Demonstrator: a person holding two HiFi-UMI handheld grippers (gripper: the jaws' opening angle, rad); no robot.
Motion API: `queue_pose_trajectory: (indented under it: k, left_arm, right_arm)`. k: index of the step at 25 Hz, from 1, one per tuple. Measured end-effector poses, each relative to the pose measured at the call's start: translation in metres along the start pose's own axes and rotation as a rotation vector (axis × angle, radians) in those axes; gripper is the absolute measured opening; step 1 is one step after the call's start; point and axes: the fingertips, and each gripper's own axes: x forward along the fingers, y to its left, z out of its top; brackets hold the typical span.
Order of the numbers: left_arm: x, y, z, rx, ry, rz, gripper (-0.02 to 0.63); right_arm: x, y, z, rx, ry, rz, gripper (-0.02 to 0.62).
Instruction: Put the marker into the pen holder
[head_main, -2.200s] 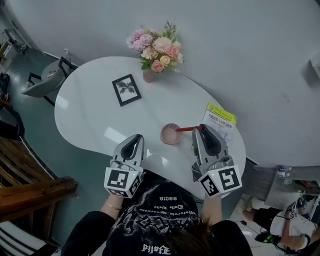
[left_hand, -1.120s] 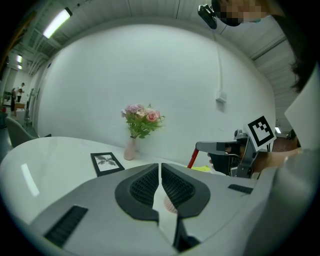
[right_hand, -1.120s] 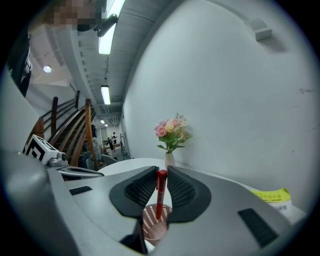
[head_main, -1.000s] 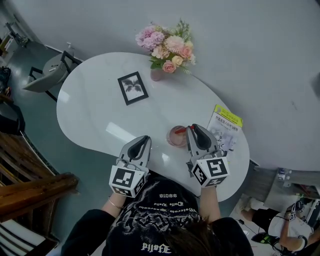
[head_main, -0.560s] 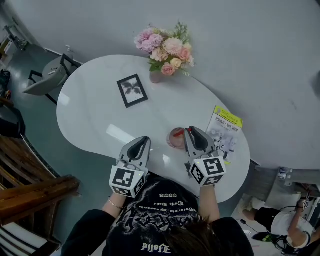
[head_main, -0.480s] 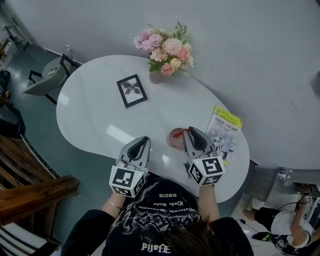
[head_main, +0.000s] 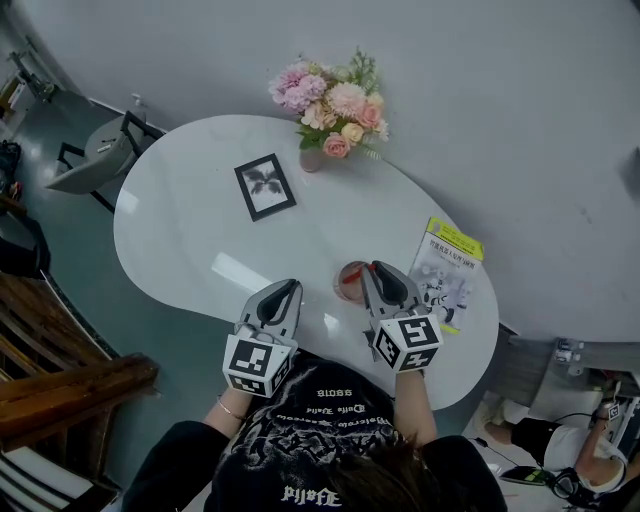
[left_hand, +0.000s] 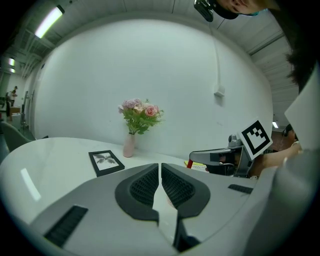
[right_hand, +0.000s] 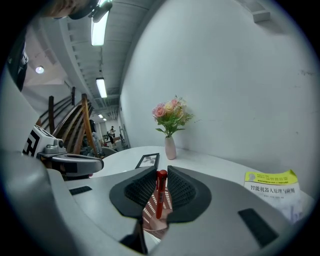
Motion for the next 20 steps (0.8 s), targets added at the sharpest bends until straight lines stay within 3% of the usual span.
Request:
queue_pose_trajectory:
  k: [4, 15, 20]
  left_arm:
    - [-0.002, 0.003, -0.001, -0.009, 0.000, 0.005, 0.035]
    - [-0.007, 0.004, -0.002, -0.006, -0.007, 0.004, 0.034]
    - [-0.008, 0.002, 0.000, -0.002, -0.012, -0.011, 0.034]
  right_arm:
    - [0.004, -0.003, -0.007, 0.065, 0.024, -0.009, 0.089]
    - [0.004, -0.007, -0.018, 0.081, 0.042, -0.040, 0.096]
    - [0.000, -0.006, -0.011, 0.083, 0.007, -0.052, 0.200]
